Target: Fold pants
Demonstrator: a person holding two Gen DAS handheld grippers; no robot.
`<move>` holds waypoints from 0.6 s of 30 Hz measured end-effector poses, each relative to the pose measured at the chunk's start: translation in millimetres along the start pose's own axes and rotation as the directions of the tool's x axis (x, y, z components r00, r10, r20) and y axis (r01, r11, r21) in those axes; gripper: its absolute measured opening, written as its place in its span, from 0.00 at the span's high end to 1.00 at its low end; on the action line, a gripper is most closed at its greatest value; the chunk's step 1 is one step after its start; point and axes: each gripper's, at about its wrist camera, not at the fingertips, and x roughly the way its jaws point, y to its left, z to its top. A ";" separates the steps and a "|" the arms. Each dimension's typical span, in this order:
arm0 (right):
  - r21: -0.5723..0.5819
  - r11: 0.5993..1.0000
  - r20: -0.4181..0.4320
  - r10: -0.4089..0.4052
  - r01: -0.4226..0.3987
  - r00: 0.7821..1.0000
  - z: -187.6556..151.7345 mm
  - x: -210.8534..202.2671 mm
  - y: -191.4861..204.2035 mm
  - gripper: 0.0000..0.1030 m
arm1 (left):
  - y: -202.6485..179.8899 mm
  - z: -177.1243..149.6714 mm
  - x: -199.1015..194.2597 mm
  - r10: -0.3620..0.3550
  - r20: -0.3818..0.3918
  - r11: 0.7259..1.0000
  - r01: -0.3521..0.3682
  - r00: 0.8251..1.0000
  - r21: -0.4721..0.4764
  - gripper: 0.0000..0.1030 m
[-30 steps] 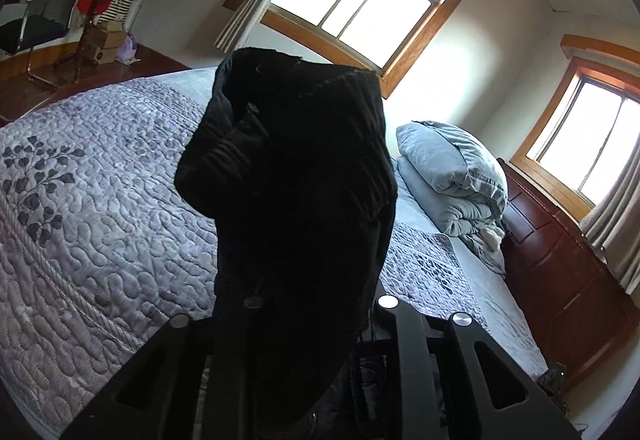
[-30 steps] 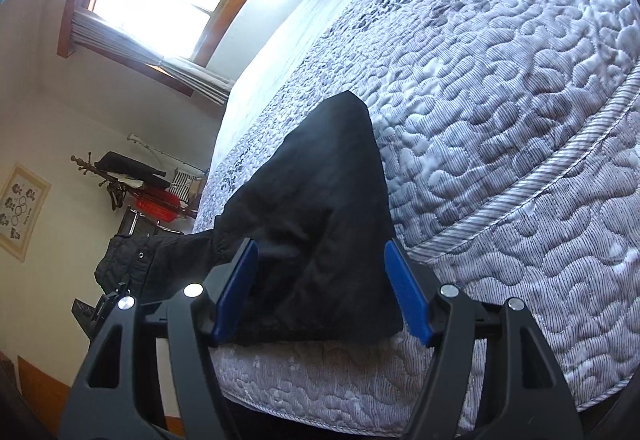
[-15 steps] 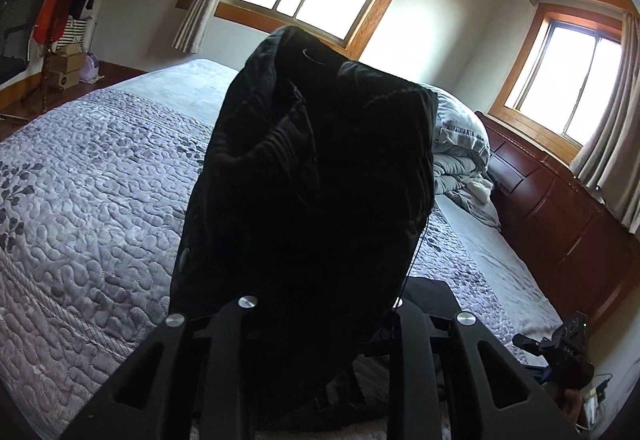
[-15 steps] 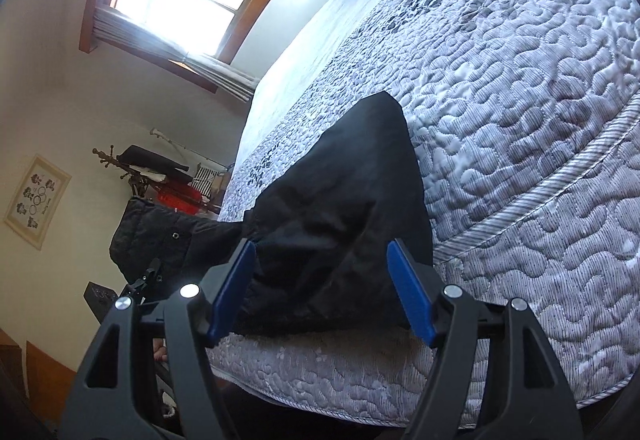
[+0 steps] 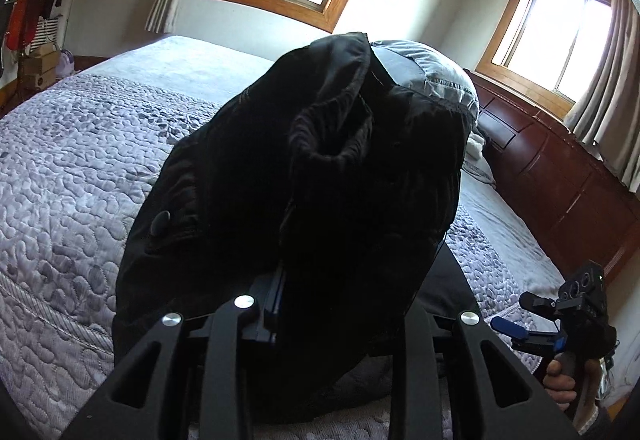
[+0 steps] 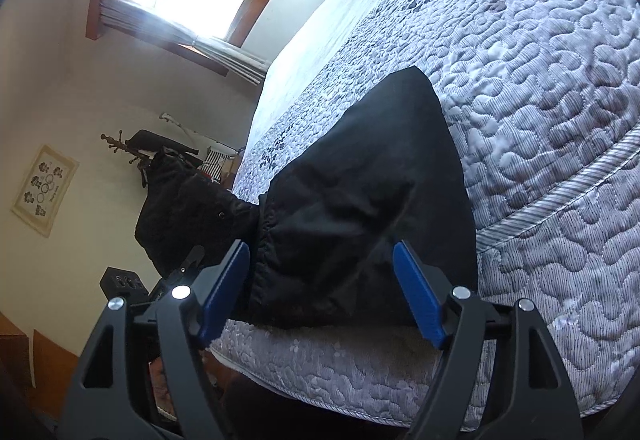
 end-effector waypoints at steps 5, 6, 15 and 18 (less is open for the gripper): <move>0.022 0.999 -0.007 0.033 -0.033 0.999 4.9 4.2 2.8 0.20 | -6.6 -9.2 14.3 0.006 -0.040 0.999 -0.004 0.999 0.043 0.73; 0.026 0.999 -0.012 0.039 -0.039 0.999 7.0 6.4 4.7 0.18 | -6.4 -10.9 17.5 0.004 -0.048 0.999 -0.002 0.999 0.043 0.72; 0.053 0.993 -0.083 0.107 -0.102 0.991 21.8 44.2 25.4 0.14 | -14.6 -27.4 44.5 0.033 -0.110 0.995 -0.023 0.993 0.093 0.71; 0.081 0.989 -0.109 0.136 -0.127 0.985 25.3 60.4 29.5 0.14 | -19.4 -31.7 48.3 0.051 -0.116 0.993 -0.038 0.992 0.114 0.69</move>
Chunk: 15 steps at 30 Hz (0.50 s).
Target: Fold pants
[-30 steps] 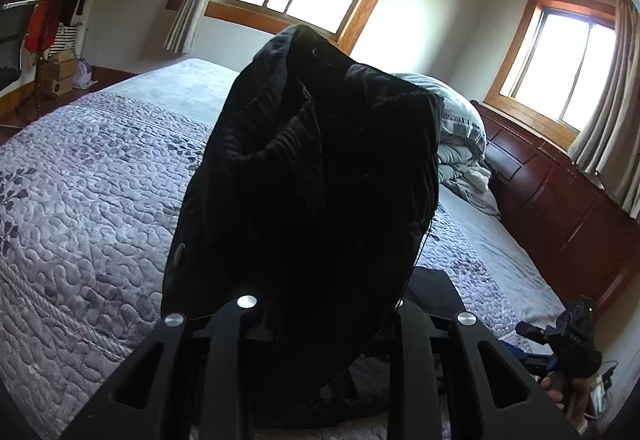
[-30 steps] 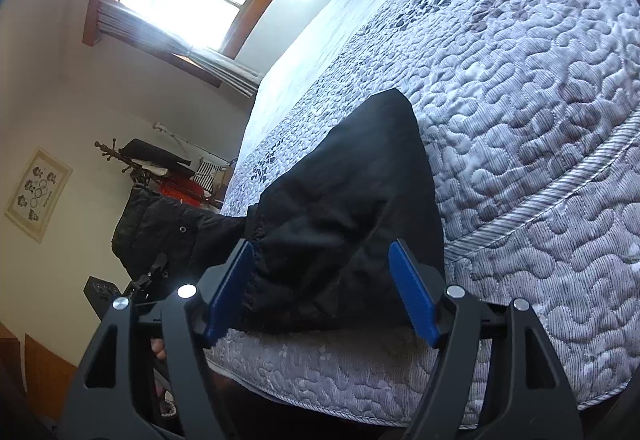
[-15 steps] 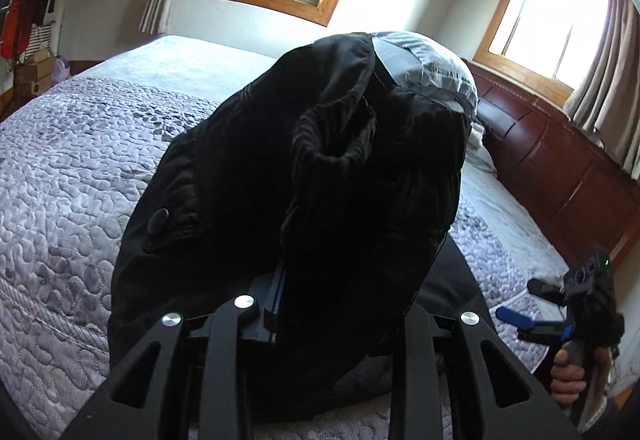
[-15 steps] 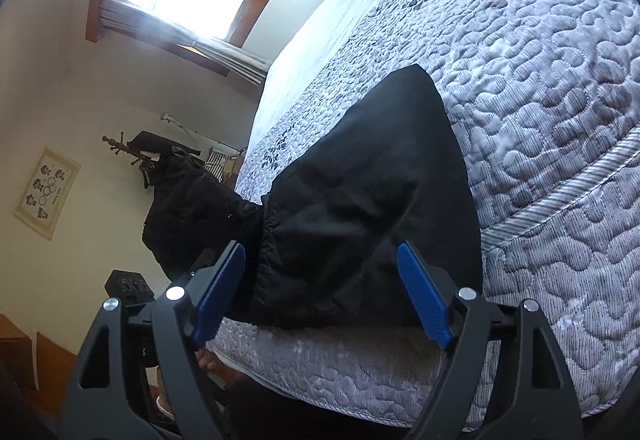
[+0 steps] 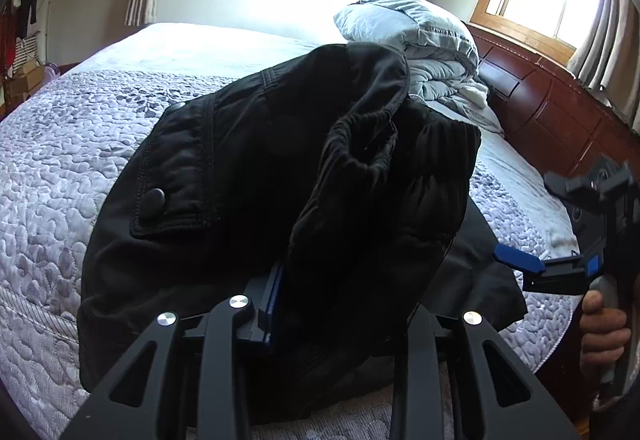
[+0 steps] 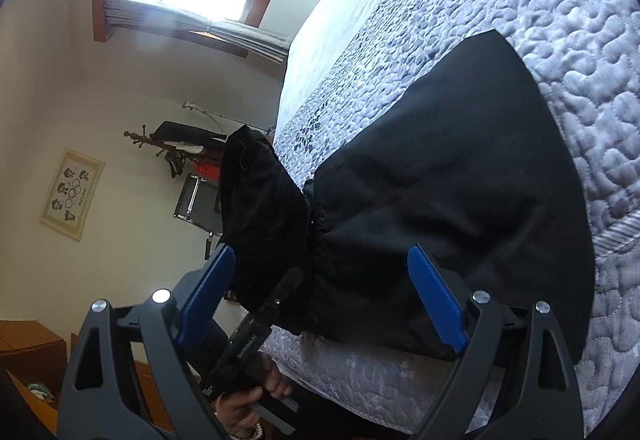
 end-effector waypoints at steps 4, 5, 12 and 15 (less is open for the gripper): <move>0.051 0.998 -0.033 0.048 -0.046 0.998 3.5 19.3 -0.2 0.13 | -12.3 -4.4 6.6 0.033 -0.014 0.998 -0.032 0.999 0.057 0.61; 0.068 0.996 -0.041 0.065 -0.062 0.997 5.7 24.1 -2.7 0.13 | -13.9 -3.8 6.9 0.038 -0.017 0.997 -0.037 0.999 0.068 0.59; 0.135 0.984 -0.052 0.125 -0.117 0.991 9.5 42.9 -4.4 0.12 | -24.8 -10.0 15.1 0.042 -0.019 0.995 -0.040 0.999 0.096 0.46; 0.138 0.983 -0.060 0.129 -0.120 0.990 13.4 49.5 0.1 0.11 | -24.9 -12.1 15.9 0.040 -0.019 0.994 -0.038 0.999 0.098 0.45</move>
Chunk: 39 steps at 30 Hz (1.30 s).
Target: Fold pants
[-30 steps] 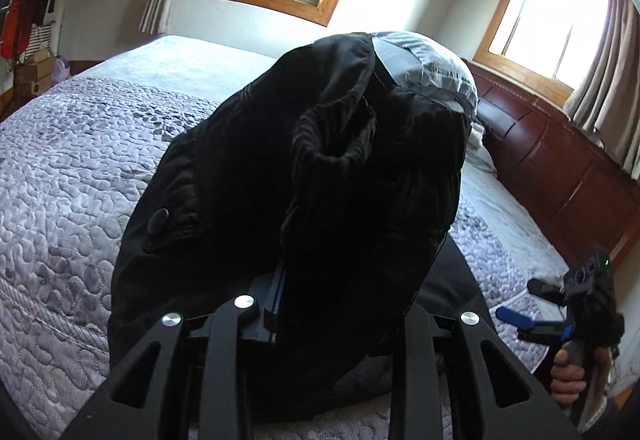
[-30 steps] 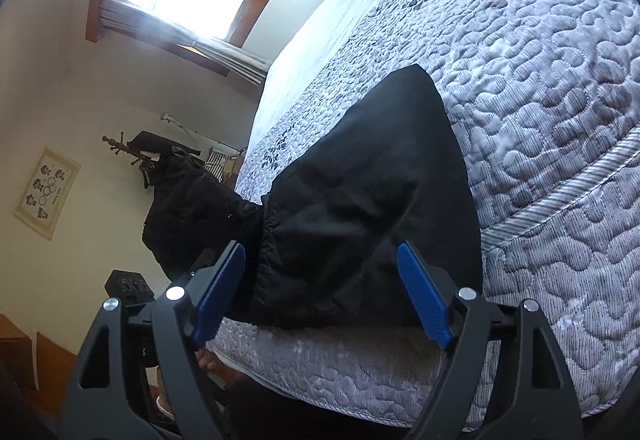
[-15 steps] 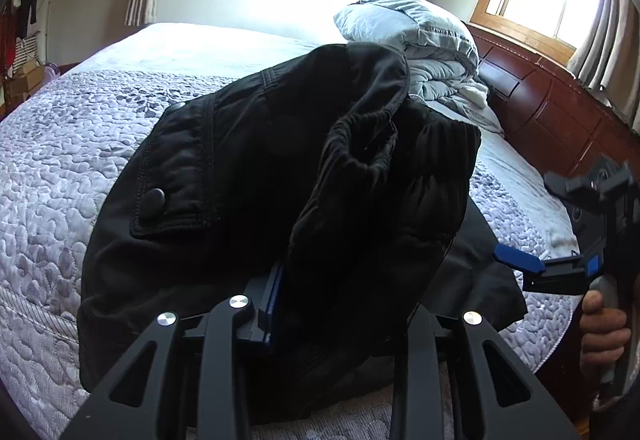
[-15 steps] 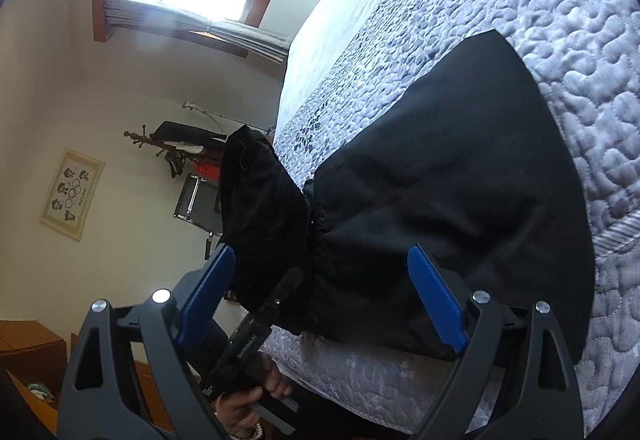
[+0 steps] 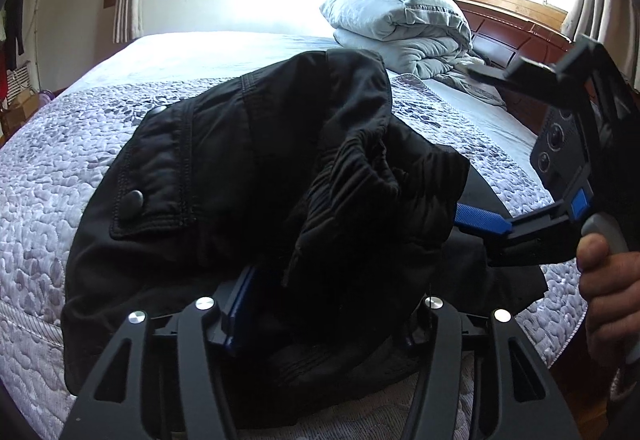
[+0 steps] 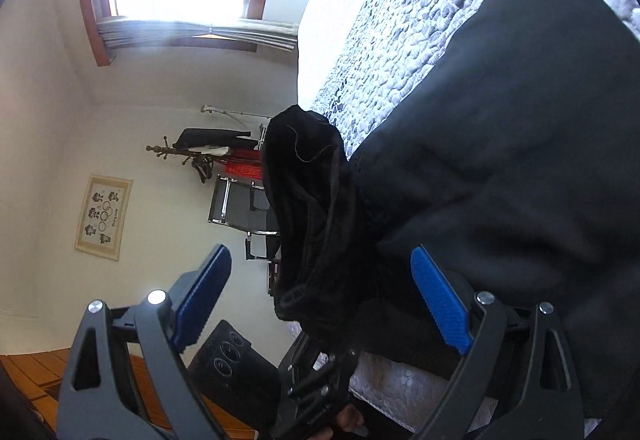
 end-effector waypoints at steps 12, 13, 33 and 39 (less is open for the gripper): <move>-0.074 0.994 -0.081 -0.080 0.074 0.994 10.5 41.5 30.0 0.11 | -4.5 -0.8 2.2 -0.001 -0.001 0.999 0.001 1.000 0.037 0.36; -0.078 0.994 -0.086 -0.089 0.083 0.992 10.7 44.9 31.4 0.11 | -5.2 -1.1 2.4 -0.002 -0.001 0.999 0.002 1.000 0.042 0.36; -0.127 0.977 -0.158 -0.190 0.171 0.969 1.0 65.5 18.8 0.42 | 28.8 -14.0 -46.7 -0.067 -0.019 0.997 0.068 0.998 0.025 0.13; -0.121 0.976 -0.157 -0.196 0.179 0.968 -1.0 65.5 15.7 0.48 | 81.8 -10.9 -71.8 -0.055 0.012 0.985 0.056 0.998 -0.163 0.08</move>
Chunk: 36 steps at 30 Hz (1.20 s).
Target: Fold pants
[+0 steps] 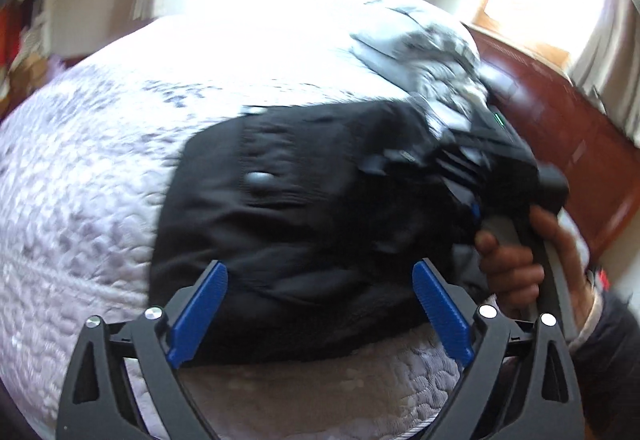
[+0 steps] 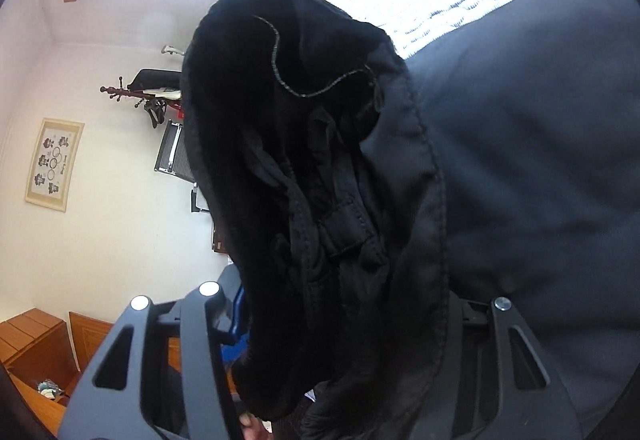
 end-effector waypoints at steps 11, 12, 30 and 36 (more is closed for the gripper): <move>0.056 0.998 0.014 0.029 -0.030 0.999 -6.9 -14.4 -18.9 0.73 | 99.7 -14.6 -4.6 0.070 -0.038 0.944 -0.078 0.997 -0.321 0.08; 0.051 0.998 0.017 0.025 -0.026 1.000 -7.7 -16.0 -18.4 0.76 | 104.3 -16.5 -3.9 0.068 -0.044 0.938 -0.079 0.997 -0.337 0.08; -0.040 0.995 0.022 0.088 -0.087 0.996 -2.5 -54.2 44.3 0.81 | 116.4 -18.3 -12.2 0.052 -0.052 0.899 -0.069 0.997 -0.432 0.06; -0.089 0.988 0.016 0.130 -0.128 0.991 6.0 -65.8 77.7 0.81 | 119.9 -16.7 -20.2 0.052 -0.034 0.888 -0.062 0.998 -0.455 0.05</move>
